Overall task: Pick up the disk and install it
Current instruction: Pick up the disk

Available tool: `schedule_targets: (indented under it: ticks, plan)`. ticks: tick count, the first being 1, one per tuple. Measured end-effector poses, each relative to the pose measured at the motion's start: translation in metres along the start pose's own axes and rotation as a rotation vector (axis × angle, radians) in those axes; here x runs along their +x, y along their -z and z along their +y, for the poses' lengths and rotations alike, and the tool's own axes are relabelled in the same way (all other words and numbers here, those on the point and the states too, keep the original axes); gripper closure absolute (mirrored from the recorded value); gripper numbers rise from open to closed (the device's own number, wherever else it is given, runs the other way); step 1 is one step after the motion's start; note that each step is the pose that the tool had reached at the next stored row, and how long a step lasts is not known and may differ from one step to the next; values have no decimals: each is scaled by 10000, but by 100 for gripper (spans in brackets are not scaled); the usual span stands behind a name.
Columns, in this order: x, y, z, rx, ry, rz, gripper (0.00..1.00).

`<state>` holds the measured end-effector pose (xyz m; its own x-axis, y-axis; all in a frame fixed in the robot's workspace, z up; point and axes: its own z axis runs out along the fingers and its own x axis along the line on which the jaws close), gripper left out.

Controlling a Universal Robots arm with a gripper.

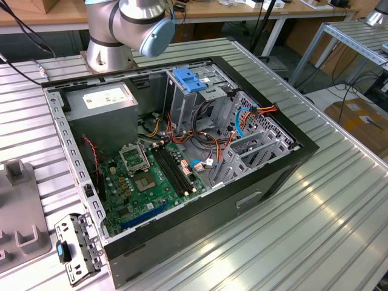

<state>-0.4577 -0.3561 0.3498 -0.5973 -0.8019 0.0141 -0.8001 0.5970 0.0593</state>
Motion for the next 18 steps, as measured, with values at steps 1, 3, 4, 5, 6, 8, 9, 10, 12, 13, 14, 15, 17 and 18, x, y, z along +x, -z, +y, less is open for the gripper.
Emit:
schedule_targets:
  ticks: [1,3,4,5,6,8,9,10,12,13,14,15,17,18]
  plan:
    - [0,0,0,3,187,10,89]
    - [0,0,0,8,557,32,89]
    - [0,0,0,10,737,43,89]
    - [0,0,0,12,916,55,89]
    - [0,0,0,15,1103,65,89]
    - [-1,0,1,18,1330,79,89]
    - [-4,0,3,20,1409,84,89]
    - [-10,1,7,20,1488,89,89]
    - [-49,-1,37,24,1694,101,89]
    - [-59,-2,44,25,1751,104,89]
    - [-63,-2,47,26,1824,108,89]
    - [-63,-3,47,30,2097,123,89]
    - [-64,-2,48,36,2557,152,89]
    - [-64,-3,47,40,2797,166,89]
